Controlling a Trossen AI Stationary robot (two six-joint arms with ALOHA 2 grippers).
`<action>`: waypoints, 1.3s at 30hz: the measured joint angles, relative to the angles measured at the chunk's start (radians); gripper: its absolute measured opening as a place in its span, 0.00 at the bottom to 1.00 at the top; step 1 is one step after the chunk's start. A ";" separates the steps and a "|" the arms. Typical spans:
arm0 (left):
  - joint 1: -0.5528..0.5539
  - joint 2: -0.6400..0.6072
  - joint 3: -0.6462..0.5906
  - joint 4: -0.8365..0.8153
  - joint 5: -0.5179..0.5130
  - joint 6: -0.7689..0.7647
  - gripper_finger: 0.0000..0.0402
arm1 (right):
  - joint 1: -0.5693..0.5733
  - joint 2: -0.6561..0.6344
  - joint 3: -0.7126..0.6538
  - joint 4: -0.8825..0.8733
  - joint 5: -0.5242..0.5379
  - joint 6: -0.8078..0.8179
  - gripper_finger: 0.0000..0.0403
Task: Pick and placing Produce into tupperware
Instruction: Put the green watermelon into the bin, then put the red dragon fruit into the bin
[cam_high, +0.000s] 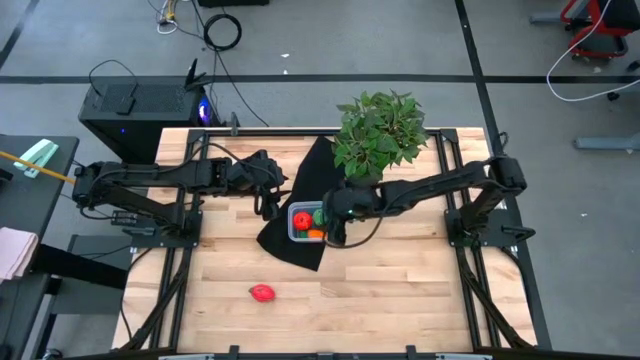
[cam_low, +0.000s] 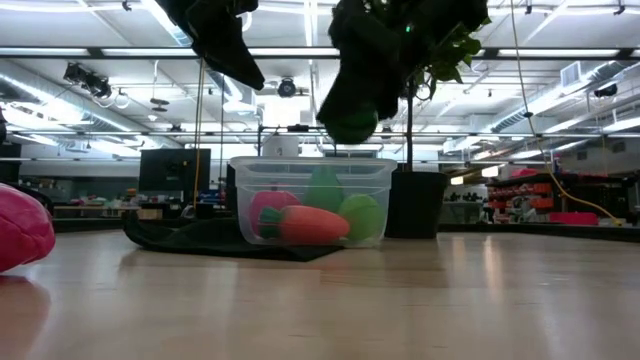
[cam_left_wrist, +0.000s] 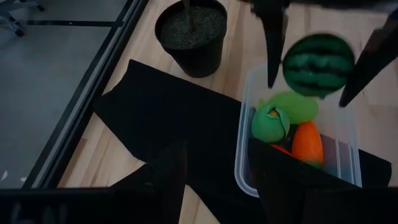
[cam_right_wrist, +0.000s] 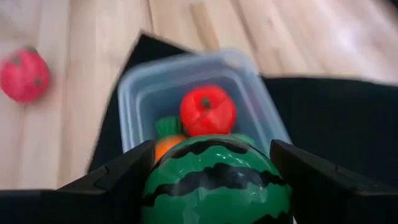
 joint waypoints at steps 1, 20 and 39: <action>0.000 0.000 0.000 0.000 0.000 0.000 0.44 | 0.000 0.014 -0.001 -0.004 0.000 0.000 0.78; 0.000 0.000 0.000 0.000 0.000 0.008 0.45 | 0.003 0.042 -0.001 -0.008 -0.031 0.033 0.88; -0.003 0.000 0.000 -0.008 0.098 0.007 0.46 | 0.338 -0.158 0.000 -0.014 0.005 0.291 0.72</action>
